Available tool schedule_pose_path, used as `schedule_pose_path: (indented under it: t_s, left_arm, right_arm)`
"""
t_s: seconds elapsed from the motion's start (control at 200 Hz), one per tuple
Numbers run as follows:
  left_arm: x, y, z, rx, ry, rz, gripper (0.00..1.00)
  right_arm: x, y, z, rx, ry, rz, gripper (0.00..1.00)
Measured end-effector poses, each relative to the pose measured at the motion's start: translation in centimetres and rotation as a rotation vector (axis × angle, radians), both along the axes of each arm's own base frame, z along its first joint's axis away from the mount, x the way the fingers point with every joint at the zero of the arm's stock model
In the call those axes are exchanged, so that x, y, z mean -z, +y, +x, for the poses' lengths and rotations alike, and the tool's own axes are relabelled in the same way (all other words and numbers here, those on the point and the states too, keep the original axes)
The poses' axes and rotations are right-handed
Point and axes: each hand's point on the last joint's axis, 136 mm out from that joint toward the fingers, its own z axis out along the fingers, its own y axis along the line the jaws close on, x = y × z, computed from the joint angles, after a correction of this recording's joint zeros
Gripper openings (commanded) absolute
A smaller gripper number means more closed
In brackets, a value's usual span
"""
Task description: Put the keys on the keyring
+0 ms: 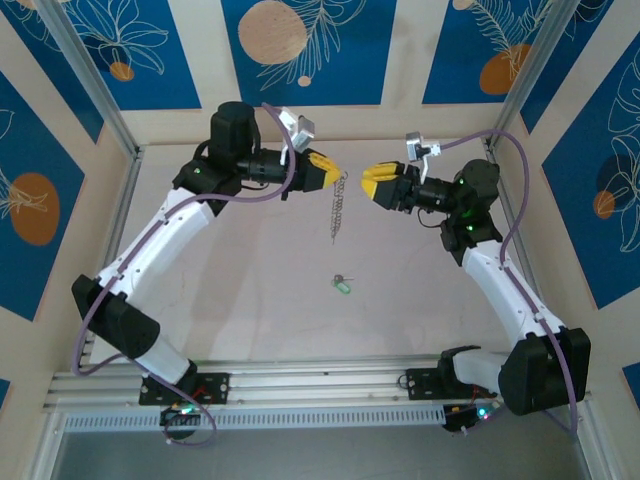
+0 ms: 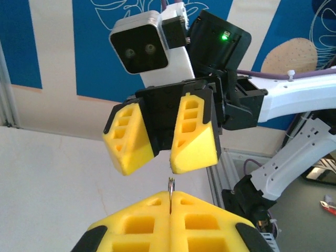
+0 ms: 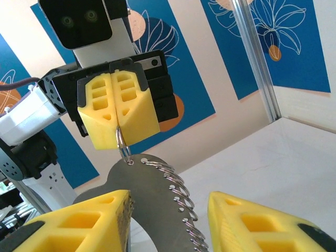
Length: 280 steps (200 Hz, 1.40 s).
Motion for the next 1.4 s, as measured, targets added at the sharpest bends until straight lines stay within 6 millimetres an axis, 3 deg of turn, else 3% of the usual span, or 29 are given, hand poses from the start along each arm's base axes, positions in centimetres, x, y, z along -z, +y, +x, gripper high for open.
schedule_pose_path:
  t_s: [0.235, 0.545, 0.84, 1.015, 1.095, 1.28, 1.355, 1.4]
  left_arm:
    - [1.9, -0.3, 0.3, 0.013, 0.047, 0.042, 0.00]
    - [2.2, -0.4, 0.2, 0.024, 0.062, 0.046, 0.00]
    - [2.2, -0.4, 0.2, 0.029, 0.061, 0.045, 0.00]
    - [2.2, -0.4, 0.2, 0.028, 0.062, 0.045, 0.00]
    - [2.2, -0.4, 0.3, 0.024, 0.063, 0.046, 0.00]
    - [2.1, -0.5, 0.8, 0.001, 0.063, 0.038, 0.00]
    - [2.4, -0.5, 1.2, -0.021, 0.059, 0.030, 0.14]
    - [2.4, -0.5, 1.4, -0.042, 0.061, 0.021, 0.28]
  right_arm:
    - [0.1, 0.9, -0.6, -0.030, 0.001, -0.002, 0.43]
    - [0.6, 2.3, -0.4, -0.070, 0.007, -0.010, 0.38]
    - [0.3, 2.8, -0.1, -0.078, 0.002, -0.009, 0.27]
    - [0.0, 3.0, -0.4, -0.086, -0.013, -0.005, 0.12]
    - [-0.2, 3.2, -0.5, -0.100, -0.019, -0.003, 0.00]
    - [-0.2, 3.3, -0.3, -0.101, -0.028, -0.001, 0.00]
    - [-0.2, 3.2, 0.1, -0.084, -0.021, 0.003, 0.00]
    - [0.0, 3.2, 0.5, -0.067, -0.011, 0.008, 0.00]
